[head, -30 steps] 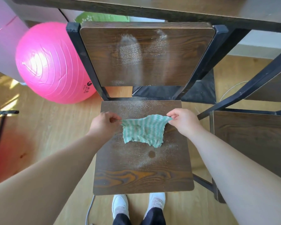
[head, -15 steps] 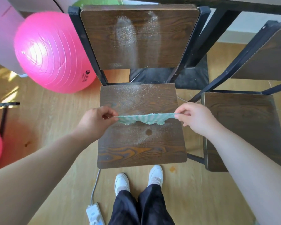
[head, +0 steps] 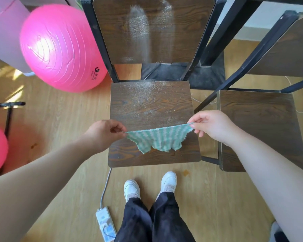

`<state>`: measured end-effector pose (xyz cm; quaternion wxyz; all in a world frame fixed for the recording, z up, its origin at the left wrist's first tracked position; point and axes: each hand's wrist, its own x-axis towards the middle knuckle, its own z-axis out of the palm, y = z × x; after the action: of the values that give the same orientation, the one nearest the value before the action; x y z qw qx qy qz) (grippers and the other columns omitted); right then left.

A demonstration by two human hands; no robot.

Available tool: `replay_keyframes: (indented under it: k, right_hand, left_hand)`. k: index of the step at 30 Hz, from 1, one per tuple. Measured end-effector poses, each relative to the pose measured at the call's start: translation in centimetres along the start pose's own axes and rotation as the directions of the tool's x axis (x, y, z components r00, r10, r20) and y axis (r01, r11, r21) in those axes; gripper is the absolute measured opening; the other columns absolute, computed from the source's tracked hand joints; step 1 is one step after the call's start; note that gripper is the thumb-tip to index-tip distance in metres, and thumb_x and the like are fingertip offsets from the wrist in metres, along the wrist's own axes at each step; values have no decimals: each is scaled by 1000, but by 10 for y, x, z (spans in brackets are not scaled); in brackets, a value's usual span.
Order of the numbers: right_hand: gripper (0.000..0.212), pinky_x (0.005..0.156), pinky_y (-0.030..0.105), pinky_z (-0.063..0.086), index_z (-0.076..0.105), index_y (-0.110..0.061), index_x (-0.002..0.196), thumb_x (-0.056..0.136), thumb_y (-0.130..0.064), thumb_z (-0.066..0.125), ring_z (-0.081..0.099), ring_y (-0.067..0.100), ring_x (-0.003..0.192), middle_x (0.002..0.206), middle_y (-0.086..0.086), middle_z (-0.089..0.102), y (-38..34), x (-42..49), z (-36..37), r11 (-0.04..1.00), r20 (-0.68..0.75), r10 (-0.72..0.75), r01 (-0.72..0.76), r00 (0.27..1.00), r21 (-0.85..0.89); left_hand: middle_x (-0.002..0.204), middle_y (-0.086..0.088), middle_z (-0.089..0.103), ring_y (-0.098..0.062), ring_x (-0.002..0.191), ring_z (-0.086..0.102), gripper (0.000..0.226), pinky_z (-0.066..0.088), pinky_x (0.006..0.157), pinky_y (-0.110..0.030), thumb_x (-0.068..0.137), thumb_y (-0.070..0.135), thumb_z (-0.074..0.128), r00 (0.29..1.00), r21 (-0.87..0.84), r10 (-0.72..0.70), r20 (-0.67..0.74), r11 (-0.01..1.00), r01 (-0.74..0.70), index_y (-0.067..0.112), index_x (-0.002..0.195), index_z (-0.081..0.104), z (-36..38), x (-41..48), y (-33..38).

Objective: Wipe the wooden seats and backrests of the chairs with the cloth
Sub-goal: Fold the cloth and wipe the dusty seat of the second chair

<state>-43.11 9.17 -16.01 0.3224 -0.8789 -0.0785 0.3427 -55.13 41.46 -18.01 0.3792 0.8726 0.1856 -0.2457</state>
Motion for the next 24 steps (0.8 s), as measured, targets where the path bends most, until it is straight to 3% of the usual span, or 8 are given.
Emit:
replay_keyframes:
  k: [5, 9, 13, 17, 19, 24]
  right_hand:
    - [7, 56, 22, 54, 71, -17, 88, 87, -11, 68, 68, 12, 60, 80, 4, 72, 16, 64, 22, 990, -93, 113, -104, 989, 96]
    - [9, 72, 35, 61, 71, -14, 85, 85, -5, 68, 72, 18, 69, 80, 6, 72, 29, 115, 28, 968, -164, 191, -157, 968, 197]
    - [9, 73, 29, 60, 70, -17, 87, 87, -8, 68, 71, 13, 73, 83, 0, 70, 28, 141, 25, 964, -237, 197, -144, 951, 222]
    - [7, 64, 25, 58, 71, -23, 88, 88, -16, 69, 66, 10, 75, 86, -8, 67, 30, 136, 26, 994, -270, 104, -89, 957, 66]
    - [7, 68, 29, 57, 71, -25, 86, 86, -19, 70, 62, 7, 78, 86, -12, 62, 38, 126, 30, 998, -276, 35, -48, 961, -41]
    - [8, 69, 16, 45, 71, -26, 87, 86, -18, 70, 56, -1, 78, 89, -13, 58, 65, 96, 50, 992, -221, 7, -35, 975, -123]
  left_hand:
    - [86, 9, 65, -6, 68, 55, 6, 37, 53, -19, 85, 27, 71, 998, 46, -69, 9, 997, 69, 31, 85, 67, 13, 61, -3]
    - [83, 11, 64, -4, 67, 53, 5, 36, 53, -20, 87, 25, 69, 993, 51, -86, -77, 995, 90, 30, 85, 68, 18, 111, 3]
    - [83, 11, 61, -7, 69, 53, 4, 35, 53, -20, 87, 25, 67, 981, 9, -92, -169, 995, 94, 28, 88, 68, 17, 141, 12]
    - [84, 11, 62, -5, 71, 52, 5, 35, 55, -16, 87, 24, 68, 985, 38, -27, -171, 999, 34, 27, 91, 68, 18, 139, 12]
    - [85, 12, 63, -5, 70, 52, 4, 35, 55, -15, 87, 25, 68, 992, 89, 8, -122, 996, 3, 28, 91, 68, 21, 129, 7]
    - [83, 11, 64, -10, 78, 57, 4, 33, 59, -6, 86, 22, 69, 997, 202, 76, -5, 977, -74, 26, 88, 70, 40, 106, -18]
